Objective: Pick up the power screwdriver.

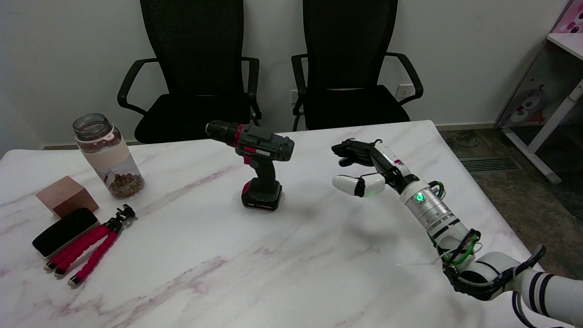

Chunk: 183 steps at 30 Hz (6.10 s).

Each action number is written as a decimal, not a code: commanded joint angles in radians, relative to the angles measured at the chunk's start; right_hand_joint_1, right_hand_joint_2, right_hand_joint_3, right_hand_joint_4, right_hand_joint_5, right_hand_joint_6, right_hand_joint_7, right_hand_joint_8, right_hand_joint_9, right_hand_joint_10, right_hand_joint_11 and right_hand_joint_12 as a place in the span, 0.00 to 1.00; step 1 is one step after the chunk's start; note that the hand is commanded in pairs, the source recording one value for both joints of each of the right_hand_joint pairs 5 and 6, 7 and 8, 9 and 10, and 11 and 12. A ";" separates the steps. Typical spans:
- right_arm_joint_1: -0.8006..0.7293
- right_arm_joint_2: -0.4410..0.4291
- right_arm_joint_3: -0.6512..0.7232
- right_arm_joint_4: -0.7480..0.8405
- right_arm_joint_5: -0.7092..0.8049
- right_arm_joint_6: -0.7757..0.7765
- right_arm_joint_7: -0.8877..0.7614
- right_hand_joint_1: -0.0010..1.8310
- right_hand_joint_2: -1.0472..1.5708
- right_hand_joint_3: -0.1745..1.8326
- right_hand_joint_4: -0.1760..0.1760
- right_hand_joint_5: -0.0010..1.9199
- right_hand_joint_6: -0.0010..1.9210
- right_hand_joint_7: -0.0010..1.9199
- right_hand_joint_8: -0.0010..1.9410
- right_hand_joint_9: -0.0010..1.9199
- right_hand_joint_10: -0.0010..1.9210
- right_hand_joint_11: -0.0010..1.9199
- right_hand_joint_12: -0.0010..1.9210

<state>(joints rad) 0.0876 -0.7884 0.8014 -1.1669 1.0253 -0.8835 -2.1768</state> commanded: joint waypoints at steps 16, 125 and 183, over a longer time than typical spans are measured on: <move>0.145 -0.203 -0.100 0.153 -0.004 0.012 0.028 0.45 0.47 0.53 0.14 0.26 0.26 0.26 0.26 0.24 0.24 0.32 0.32; 0.334 -0.549 -0.218 0.465 -0.021 -0.017 0.406 0.45 0.36 0.49 0.75 0.11 0.11 0.11 0.11 0.20 0.20 0.20 0.20; 0.347 -0.571 -0.220 0.475 -0.042 0.026 0.417 0.45 0.47 0.51 0.73 0.22 0.22 0.22 0.22 0.80 0.80 0.82 0.82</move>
<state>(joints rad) 0.4327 -1.3607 0.5815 -0.6935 0.9828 -0.8626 -1.7595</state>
